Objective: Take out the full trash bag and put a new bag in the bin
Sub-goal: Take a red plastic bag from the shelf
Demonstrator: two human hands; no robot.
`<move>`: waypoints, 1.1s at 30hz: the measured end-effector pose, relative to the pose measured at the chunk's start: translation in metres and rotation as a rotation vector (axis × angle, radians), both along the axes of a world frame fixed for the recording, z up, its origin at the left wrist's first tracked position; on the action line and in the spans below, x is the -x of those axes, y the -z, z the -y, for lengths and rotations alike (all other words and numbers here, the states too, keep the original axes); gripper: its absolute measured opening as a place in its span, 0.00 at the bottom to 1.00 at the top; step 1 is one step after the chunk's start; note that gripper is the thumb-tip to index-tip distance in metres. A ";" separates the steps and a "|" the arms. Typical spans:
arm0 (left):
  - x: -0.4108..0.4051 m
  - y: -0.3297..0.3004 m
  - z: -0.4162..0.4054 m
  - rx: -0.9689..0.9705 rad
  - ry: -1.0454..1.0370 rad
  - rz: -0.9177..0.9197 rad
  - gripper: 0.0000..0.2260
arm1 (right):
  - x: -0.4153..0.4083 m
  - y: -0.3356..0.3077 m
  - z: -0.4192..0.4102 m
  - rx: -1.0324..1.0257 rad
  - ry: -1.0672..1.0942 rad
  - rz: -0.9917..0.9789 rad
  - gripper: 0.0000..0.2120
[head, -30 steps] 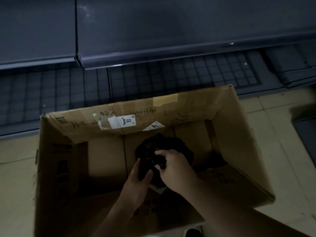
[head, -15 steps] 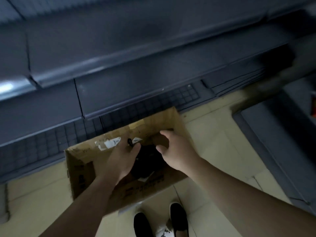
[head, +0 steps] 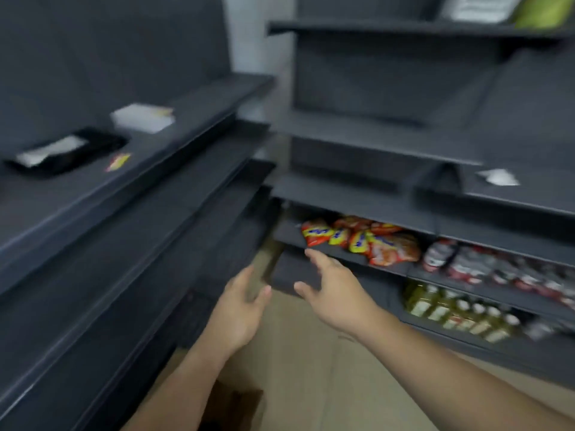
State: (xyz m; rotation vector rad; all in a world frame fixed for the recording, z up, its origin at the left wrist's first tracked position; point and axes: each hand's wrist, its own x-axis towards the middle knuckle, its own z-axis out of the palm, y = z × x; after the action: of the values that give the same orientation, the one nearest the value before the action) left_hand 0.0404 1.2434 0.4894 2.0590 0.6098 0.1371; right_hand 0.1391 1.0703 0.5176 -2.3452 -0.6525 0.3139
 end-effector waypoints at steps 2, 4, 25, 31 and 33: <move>-0.042 -0.025 0.053 -0.023 0.139 0.038 0.28 | -0.016 -0.026 0.066 -0.014 0.140 0.053 0.34; -0.084 -0.047 0.108 -0.035 0.281 0.064 0.28 | -0.030 -0.048 0.134 -0.015 0.278 0.113 0.34; -0.365 -0.116 0.749 -0.115 1.185 0.186 0.29 | -0.139 -0.078 0.771 0.016 1.267 0.170 0.34; -0.439 -0.106 0.873 -0.148 1.280 0.189 0.29 | -0.202 -0.062 0.871 0.024 1.335 0.138 0.35; -0.470 -0.100 0.912 -0.167 1.309 0.198 0.30 | -0.230 -0.054 0.901 0.028 1.357 0.120 0.36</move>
State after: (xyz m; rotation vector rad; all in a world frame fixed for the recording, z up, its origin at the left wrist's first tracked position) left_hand 0.5106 0.3318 0.5892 2.1715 -0.9347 -0.3797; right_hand 0.3691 0.1691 0.5712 -2.2875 0.9310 -0.4335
